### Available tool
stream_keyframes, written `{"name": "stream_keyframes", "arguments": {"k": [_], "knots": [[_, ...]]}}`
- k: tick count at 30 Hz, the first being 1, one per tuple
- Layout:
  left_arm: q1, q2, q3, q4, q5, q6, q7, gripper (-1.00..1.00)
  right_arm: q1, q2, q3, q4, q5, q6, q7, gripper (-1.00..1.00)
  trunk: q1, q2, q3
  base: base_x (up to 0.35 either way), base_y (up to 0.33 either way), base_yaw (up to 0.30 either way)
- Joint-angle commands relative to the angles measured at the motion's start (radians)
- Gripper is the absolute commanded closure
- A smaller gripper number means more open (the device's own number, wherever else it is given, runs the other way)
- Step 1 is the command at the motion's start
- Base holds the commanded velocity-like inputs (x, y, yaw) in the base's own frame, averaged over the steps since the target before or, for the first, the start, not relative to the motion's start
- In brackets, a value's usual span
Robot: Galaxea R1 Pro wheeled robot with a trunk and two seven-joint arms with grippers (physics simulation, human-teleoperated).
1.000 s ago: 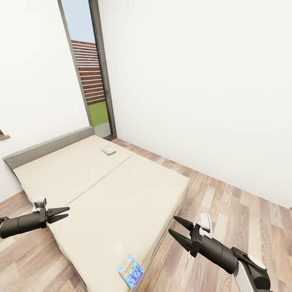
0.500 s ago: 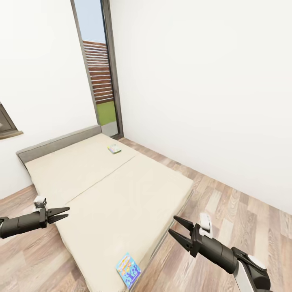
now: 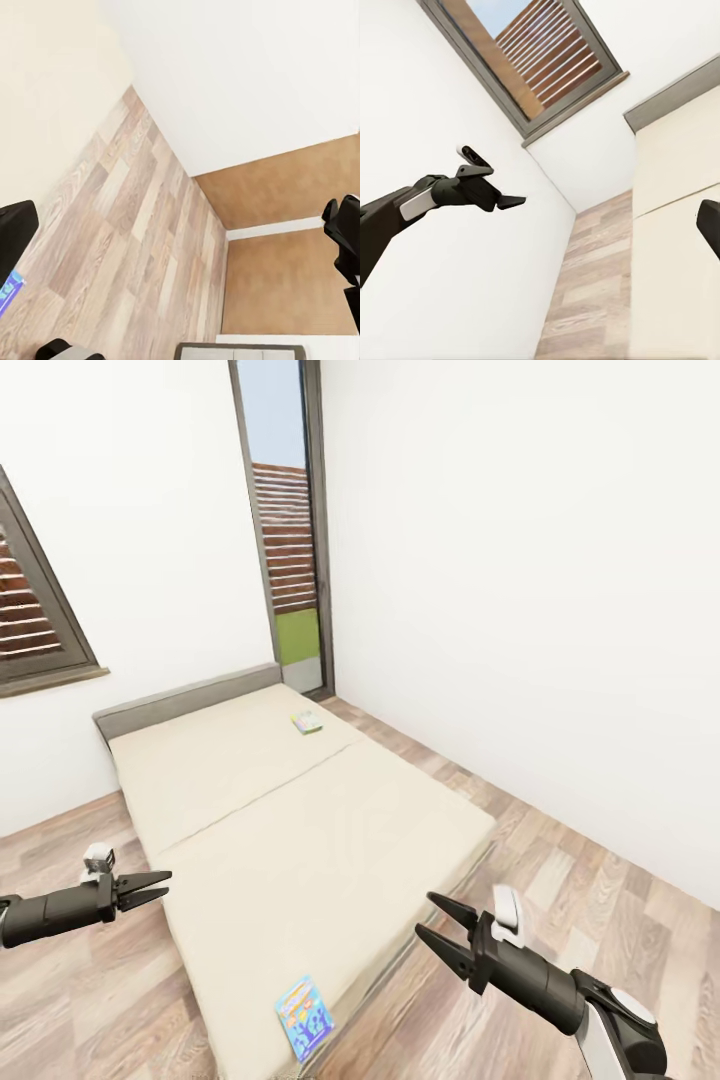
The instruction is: Put all the toys in the child's room - the three board games (two on the bed and one on the table), the two jigsaw puzzles on the table, and the tennis ball on the table - inside the toy box on the table in the child's room.
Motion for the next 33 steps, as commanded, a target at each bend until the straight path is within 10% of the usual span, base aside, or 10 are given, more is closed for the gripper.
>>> {"name": "stream_keyframes", "arguments": {"k": [1, 33], "knots": [[-0.001, 0.0, 0.001, -0.001, -0.005, 0.011, -0.006, -1.0, -0.001, 0.0, 0.0, 0.0, -0.006, 0.009, 0.002, -1.0, 0.001, -0.002, -0.002, 0.0, -0.294, 0.273], [-0.001, 0.0, -0.001, -0.001, -0.005, 0.011, -0.006, -1.0, -0.001, 0.0, 0.0, 0.0, -0.006, 0.01, 0.002, -1.0, 0.001, -0.002, -0.002, 0.0, -0.298, 0.284]]}}
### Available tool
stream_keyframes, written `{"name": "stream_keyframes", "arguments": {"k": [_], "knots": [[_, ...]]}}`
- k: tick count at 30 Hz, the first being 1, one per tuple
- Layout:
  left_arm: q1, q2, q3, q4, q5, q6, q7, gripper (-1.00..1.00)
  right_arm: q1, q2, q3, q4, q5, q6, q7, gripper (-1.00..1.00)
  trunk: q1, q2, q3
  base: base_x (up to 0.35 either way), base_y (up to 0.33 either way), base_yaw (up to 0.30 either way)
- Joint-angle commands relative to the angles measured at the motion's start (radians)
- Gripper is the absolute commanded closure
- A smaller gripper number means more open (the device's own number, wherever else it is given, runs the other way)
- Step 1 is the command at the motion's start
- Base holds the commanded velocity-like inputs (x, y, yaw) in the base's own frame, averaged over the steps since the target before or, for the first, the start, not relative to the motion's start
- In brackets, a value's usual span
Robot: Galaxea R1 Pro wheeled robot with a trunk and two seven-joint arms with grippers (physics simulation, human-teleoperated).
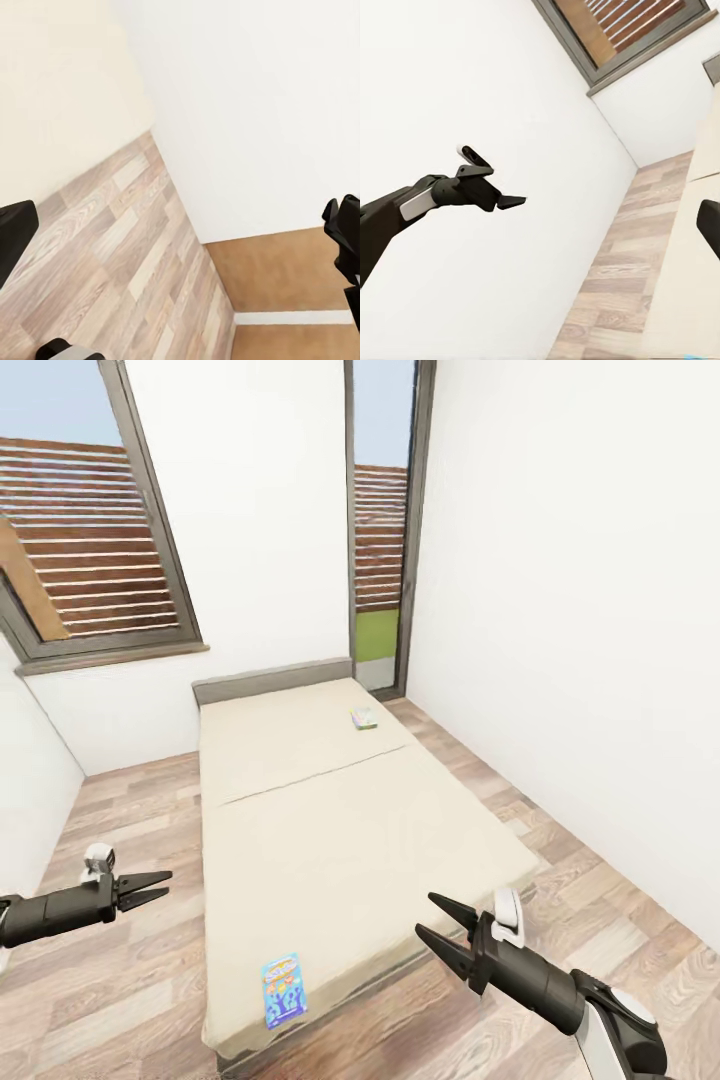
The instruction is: Put all the toys in the child's room - the three board games (two on the bed and one on the table), the two jigsaw puzzles on the table, and the tennis ball on the table - inside the toy box on the table in the child's room.
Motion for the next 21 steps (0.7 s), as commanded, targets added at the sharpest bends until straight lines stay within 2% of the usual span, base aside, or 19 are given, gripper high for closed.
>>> {"name": "stream_keyframes", "arguments": {"k": [1, 21], "knots": [[-0.001, 0.0, 0.001, -0.001, -0.005, 0.01, -0.006, -1.0, -0.001, 0.0, 0.0, 0.0, -0.006, 0.009, 0.002, -1.0, 0.001, -0.002, -0.002, 0.0, -0.299, 0.288], [-0.001, -0.001, -0.001, -0.001, -0.005, 0.01, -0.006, -1.0, -0.001, 0.0, 0.0, 0.0, -0.006, 0.01, 0.0, -1.0, 0.001, -0.002, -0.002, 0.0, -0.299, 0.288]]}}
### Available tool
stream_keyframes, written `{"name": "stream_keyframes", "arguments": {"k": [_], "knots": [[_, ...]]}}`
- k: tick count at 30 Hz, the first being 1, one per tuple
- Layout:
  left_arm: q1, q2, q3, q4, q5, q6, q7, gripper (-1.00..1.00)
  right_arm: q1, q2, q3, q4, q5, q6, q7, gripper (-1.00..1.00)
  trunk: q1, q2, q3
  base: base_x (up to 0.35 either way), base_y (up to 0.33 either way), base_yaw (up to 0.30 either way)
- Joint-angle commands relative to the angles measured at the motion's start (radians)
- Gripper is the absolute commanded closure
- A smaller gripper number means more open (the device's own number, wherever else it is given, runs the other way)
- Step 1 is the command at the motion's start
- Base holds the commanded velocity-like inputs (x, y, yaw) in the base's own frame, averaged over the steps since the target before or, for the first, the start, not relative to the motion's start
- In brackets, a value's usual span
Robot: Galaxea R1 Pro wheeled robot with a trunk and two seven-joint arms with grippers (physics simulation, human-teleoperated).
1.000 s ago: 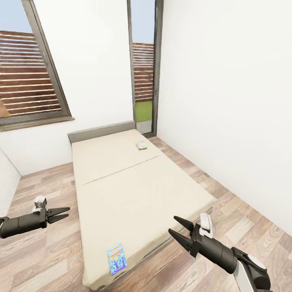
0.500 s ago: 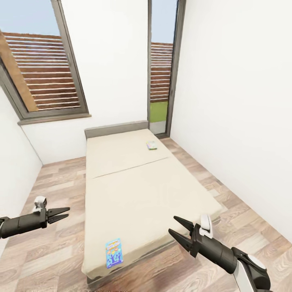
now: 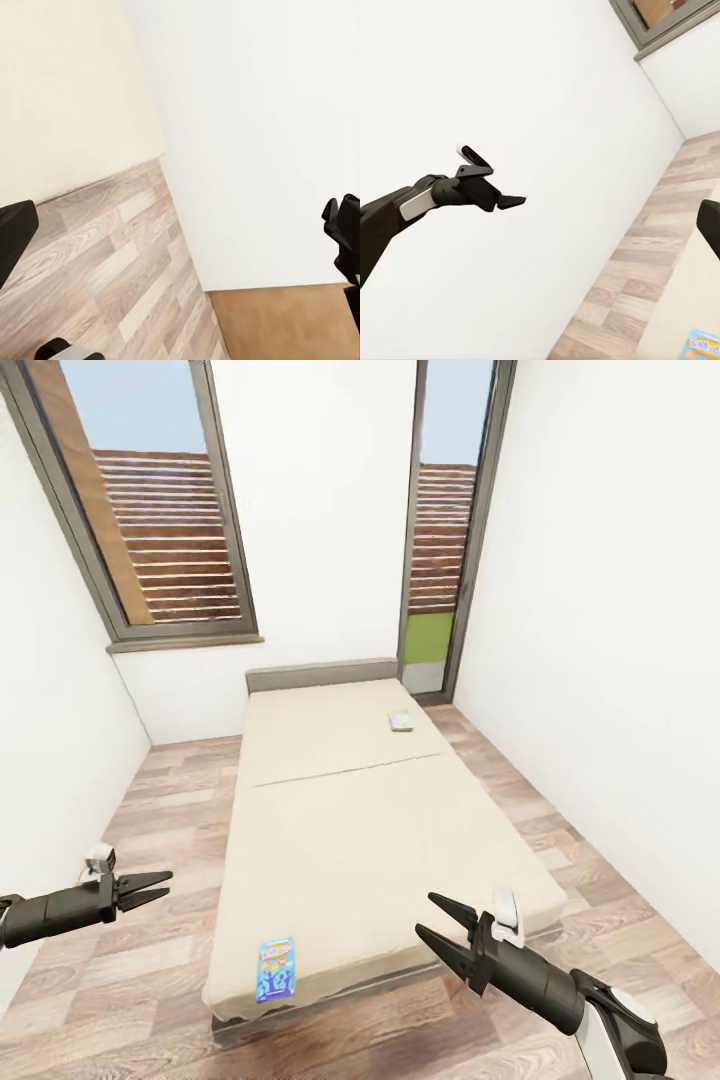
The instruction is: Put all the toys in the child's room - the three board games (two on the bed and one on the table), the two jigsaw puzzles on the table, and the tennis ball on the table - inside the toy box on the table in the child's room.
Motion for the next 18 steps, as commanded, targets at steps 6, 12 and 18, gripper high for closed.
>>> {"name": "stream_keyframes", "arguments": {"k": [6, 12, 18], "knots": [[-0.001, -0.001, 0.001, -0.001, -0.005, 0.01, -0.006, -1.0, -0.001, 0.001, 0.0, 0.0, -0.006, 0.008, 0.001, -1.0, 0.001, -0.002, -0.002, 0.0, -0.298, 0.288], [-0.001, -0.001, 0.001, -0.001, -0.005, 0.01, -0.006, -1.0, -0.001, 0.0, 0.0, 0.0, -0.006, 0.007, 0.001, -1.0, 0.001, -0.002, -0.002, 0.0, -0.214, 0.288], [-0.001, -0.001, 0.001, -0.001, -0.005, 0.01, -0.006, -1.0, -0.001, 0.0, 0.001, 0.0, -0.006, 0.005, 0.002, -1.0, 0.001, -0.002, 0.001, 0.0, -0.052, 0.273]]}}
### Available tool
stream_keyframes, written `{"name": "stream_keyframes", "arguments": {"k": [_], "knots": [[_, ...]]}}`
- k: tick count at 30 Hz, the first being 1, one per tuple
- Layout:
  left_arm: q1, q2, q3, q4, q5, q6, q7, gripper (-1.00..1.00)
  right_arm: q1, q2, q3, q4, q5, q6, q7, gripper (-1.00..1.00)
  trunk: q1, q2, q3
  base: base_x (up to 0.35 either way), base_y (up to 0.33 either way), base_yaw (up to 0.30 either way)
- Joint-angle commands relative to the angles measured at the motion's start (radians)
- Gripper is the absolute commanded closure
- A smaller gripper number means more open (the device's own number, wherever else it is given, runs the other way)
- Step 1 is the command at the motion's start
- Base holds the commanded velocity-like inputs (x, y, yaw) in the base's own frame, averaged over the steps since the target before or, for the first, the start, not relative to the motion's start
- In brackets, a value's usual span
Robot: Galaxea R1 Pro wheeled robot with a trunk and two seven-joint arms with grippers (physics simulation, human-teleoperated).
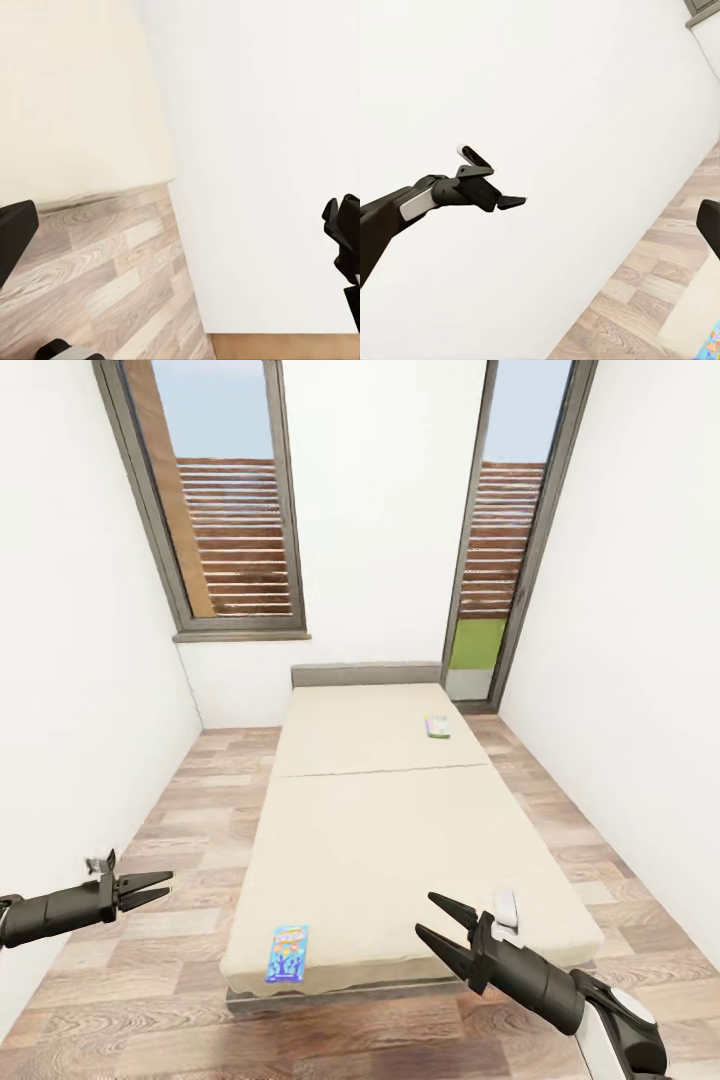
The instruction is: Put all the toys in the child's room - the three board games (two on the bed and one on the table), the two jigsaw puzzles on the table, and the tennis ball on the table - inside the toy box on the table in the child's room.
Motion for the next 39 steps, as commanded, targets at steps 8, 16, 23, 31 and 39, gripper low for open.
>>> {"name": "stream_keyframes", "arguments": {"k": [8, 16, 23, 31, 39], "knots": [[-0.001, 0.0, 0.001, 0.0, -0.005, 0.011, -0.006, -1.0, -0.001, -0.001, -0.001, 0.0, -0.006, 0.009, 0.002, -1.0, 0.001, -0.002, 0.007, 0.0, -0.011, 0.174], [-0.001, 0.0, 0.001, 0.0, -0.005, 0.011, -0.006, -1.0, -0.001, -0.001, -0.001, 0.0, -0.006, 0.008, 0.004, -1.0, 0.001, -0.002, 0.02, 0.0, -0.002, 0.044], [-0.001, 0.0, 0.001, 0.0, -0.005, 0.011, -0.006, -1.0, -0.001, -0.001, -0.001, 0.0, -0.006, 0.007, 0.007, -1.0, 0.001, -0.002, 0.031, 0.0, 0.0, 0.008], [-0.001, 0.001, 0.001, 0.0, -0.005, 0.011, -0.006, -1.0, -0.001, -0.002, -0.002, 0.0, -0.006, 0.007, 0.008, -1.0, 0.001, -0.002, 0.044, 0.0, 0.0, 0.001], [-0.001, 0.001, 0.002, 0.0, -0.005, 0.011, -0.006, -1.0, -0.001, -0.001, -0.002, 0.0, -0.006, 0.007, 0.008, -1.0, 0.001, -0.002, 0.057, 0.0, 0.0, 0.0]]}}
